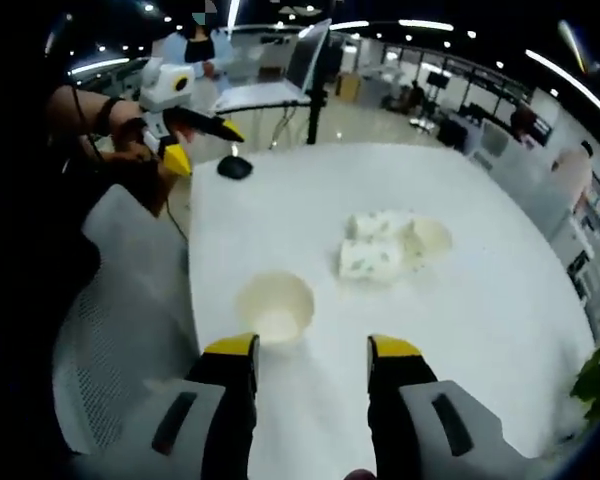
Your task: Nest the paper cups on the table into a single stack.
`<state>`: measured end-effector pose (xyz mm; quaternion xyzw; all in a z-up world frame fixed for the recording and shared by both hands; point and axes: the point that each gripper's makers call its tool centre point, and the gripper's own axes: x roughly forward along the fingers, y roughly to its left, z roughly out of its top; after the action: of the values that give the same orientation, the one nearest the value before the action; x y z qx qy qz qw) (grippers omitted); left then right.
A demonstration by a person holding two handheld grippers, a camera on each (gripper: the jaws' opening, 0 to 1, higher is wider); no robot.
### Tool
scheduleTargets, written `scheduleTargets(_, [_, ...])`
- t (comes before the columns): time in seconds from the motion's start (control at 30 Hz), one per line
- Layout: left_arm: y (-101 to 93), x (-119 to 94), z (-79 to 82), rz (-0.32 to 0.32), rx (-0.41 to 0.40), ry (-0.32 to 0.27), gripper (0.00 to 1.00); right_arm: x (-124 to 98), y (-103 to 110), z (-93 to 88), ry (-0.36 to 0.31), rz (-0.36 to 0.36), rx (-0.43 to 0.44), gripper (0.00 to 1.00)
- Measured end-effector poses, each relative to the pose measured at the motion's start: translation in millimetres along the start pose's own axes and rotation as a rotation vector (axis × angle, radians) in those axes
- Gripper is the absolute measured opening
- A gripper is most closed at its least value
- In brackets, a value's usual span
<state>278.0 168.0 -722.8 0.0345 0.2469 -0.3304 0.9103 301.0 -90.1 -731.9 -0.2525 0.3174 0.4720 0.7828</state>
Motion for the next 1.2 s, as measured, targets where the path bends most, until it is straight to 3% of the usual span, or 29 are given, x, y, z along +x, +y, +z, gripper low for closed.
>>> scheduleTargets(0.17, [-1.8, 3.1, 0.6, -0.009, 0.007, 0.005, 0.78, -5.9, -8.0, -5.5, -0.023, -0.058, 0.032, 0.40])
scheduleTargets(0.4, [-3.9, 5.3, 0.4, -0.020, 0.012, 0.013, 0.78, -15.9, -15.6, -12.5, -0.085, -0.118, 0.163, 0.42])
scheduleTargets(0.6, [-4.3, 7.1, 1.6, -0.023, 0.014, 0.015, 0.78, -21.3, -11.1, -14.2, -0.083, -0.139, 0.125, 0.43])
scheduleTargets(1.2, [-5.2, 13.4, 7.1, -0.039, 0.028, 0.015, 0.78, -36.2, -23.8, -20.3, -0.156, -0.199, 0.189, 0.61])
